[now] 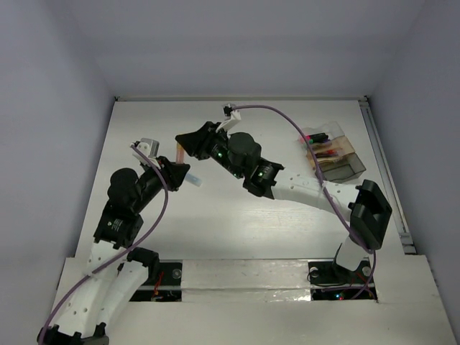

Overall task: Sort the stationery into containers
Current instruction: Close the pen cap on the pen.

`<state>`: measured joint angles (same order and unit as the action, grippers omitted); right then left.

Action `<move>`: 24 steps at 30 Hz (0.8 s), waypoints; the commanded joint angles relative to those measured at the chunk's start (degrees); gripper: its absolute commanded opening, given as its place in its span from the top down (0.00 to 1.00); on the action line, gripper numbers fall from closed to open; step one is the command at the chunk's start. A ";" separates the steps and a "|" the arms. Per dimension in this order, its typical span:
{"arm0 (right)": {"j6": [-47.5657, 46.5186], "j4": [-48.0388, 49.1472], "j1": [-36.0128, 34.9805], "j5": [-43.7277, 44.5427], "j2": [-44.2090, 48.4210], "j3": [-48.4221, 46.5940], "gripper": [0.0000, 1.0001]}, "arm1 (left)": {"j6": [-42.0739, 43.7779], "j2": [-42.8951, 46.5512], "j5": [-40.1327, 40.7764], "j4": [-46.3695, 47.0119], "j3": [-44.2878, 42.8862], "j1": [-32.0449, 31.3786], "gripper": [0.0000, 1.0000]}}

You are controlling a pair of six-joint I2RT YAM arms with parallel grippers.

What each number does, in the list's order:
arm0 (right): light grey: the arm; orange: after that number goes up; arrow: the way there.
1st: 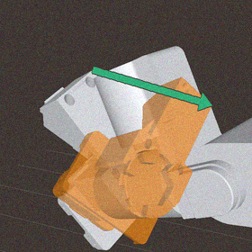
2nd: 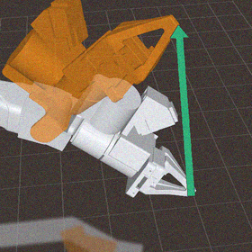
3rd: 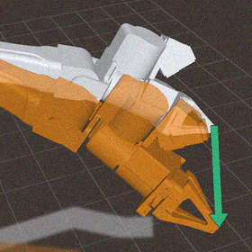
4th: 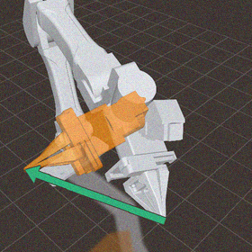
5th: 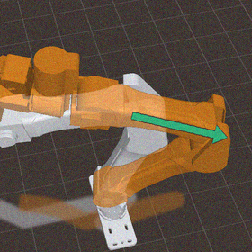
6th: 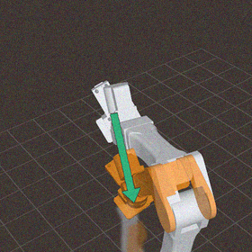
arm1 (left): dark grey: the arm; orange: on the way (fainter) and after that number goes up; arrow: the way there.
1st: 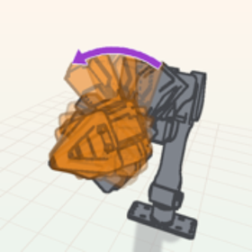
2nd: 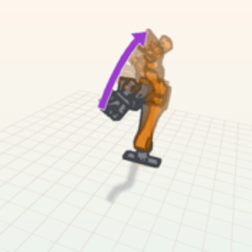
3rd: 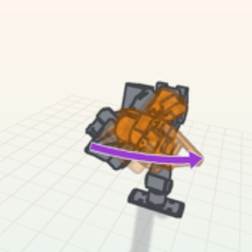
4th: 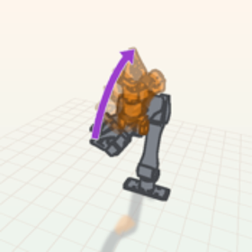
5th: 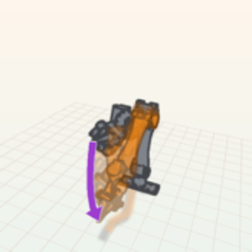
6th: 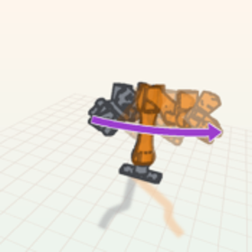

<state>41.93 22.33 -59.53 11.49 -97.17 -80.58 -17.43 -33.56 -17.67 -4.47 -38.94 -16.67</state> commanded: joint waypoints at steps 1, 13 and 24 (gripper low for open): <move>3.50 2.63 -1.91 -5.50 1.63 2.96 1.00 | 0.47 1.74 4.05 6.67 -0.17 0.85 1.00; 1.66 -1.58 -1.91 -11.04 4.44 6.30 1.00 | 0.91 2.10 0.97 7.81 -0.17 0.85 1.00; 2.80 -2.64 -3.04 -18.26 0.66 12.27 1.00 | 1.17 1.48 0.27 8.16 -0.70 0.85 1.00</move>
<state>44.01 26.98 -58.78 4.56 -94.45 -72.75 -16.51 -32.10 -21.50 -9.30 -38.20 -16.67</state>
